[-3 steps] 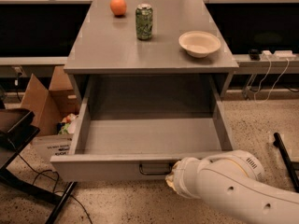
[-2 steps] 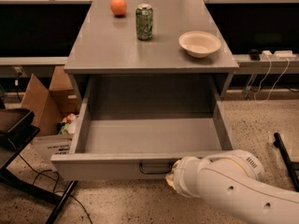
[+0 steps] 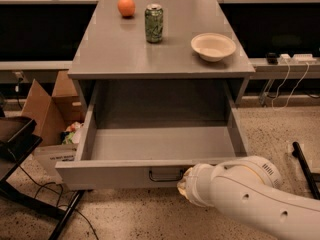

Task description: Close top drawer

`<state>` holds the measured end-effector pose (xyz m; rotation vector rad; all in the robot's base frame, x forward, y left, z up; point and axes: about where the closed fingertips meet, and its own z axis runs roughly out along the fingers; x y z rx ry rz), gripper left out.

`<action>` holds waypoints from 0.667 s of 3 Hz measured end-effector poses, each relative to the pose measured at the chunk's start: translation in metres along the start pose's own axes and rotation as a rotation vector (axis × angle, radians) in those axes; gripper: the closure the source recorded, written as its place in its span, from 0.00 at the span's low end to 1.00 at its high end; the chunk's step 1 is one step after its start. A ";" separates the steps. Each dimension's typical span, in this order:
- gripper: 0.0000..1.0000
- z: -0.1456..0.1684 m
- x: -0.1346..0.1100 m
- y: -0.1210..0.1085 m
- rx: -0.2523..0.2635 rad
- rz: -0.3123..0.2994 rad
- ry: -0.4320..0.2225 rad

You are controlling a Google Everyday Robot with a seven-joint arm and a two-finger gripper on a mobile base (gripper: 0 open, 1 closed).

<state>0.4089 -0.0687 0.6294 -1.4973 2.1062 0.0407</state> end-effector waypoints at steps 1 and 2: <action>1.00 0.000 0.000 0.000 0.000 0.000 0.000; 1.00 0.004 -0.003 -0.015 0.005 -0.021 -0.003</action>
Offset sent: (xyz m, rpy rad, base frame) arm 0.2385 -0.0060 0.0345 -0.0899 -0.1550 0.2136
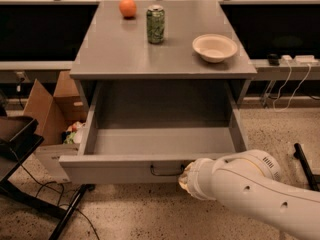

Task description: Close top drawer

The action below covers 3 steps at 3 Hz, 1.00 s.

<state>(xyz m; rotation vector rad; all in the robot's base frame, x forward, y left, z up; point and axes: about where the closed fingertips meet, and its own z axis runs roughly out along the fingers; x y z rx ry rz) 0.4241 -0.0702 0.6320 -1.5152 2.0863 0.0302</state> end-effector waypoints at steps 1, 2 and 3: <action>1.00 0.001 -0.001 -0.003 0.000 -0.003 0.000; 1.00 0.007 -0.006 -0.023 0.001 -0.026 -0.002; 1.00 0.041 0.007 -0.048 -0.064 -0.151 0.059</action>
Offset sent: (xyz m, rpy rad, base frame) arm 0.2929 -0.0056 0.0361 -0.1026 -0.1040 0.2265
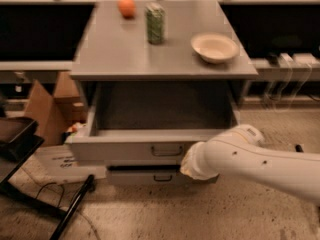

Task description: Close top drawer

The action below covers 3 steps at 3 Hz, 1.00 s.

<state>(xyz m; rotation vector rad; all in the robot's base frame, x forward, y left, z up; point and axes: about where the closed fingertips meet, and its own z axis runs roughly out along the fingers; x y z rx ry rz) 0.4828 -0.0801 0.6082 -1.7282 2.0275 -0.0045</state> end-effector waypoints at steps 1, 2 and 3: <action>1.00 0.000 0.000 0.000 0.000 0.000 0.000; 1.00 0.004 -0.004 -0.035 0.012 -0.013 0.000; 1.00 0.033 0.010 -0.087 -0.036 -0.064 0.052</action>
Offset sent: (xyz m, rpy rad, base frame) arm 0.2828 -0.0179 0.0673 -0.0467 -0.1138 0.0579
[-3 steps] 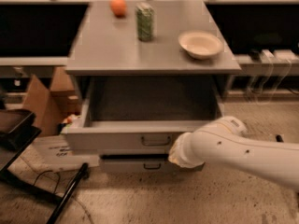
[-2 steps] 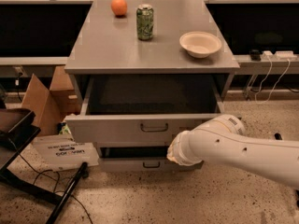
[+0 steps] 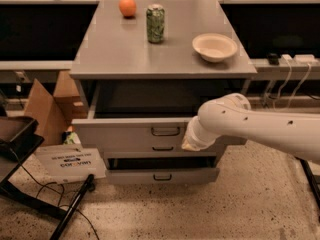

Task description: Close top drawer

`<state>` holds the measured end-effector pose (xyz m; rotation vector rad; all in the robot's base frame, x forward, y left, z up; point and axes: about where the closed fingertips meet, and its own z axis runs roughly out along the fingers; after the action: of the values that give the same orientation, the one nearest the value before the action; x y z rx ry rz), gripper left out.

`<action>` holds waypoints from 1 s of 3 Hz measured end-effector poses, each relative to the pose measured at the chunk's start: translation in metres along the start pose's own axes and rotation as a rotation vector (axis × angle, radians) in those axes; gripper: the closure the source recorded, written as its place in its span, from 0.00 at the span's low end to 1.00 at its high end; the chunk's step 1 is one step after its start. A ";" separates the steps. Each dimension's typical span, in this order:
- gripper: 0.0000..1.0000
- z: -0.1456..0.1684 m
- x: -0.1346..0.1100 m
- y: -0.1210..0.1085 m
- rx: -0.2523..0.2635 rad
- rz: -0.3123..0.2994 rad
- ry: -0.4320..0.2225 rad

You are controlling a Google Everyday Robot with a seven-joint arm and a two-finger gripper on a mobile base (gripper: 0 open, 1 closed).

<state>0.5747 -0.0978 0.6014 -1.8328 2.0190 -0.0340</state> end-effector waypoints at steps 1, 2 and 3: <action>1.00 -0.001 0.000 0.002 0.000 0.000 0.000; 1.00 -0.004 -0.007 -0.054 0.049 -0.013 -0.002; 1.00 -0.005 -0.008 -0.065 0.063 -0.016 -0.002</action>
Offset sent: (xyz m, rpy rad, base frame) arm 0.2002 -0.0058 0.0983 0.0072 -0.2019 -0.0063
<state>0.6349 -0.0999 0.6275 -1.8091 1.9798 -0.0988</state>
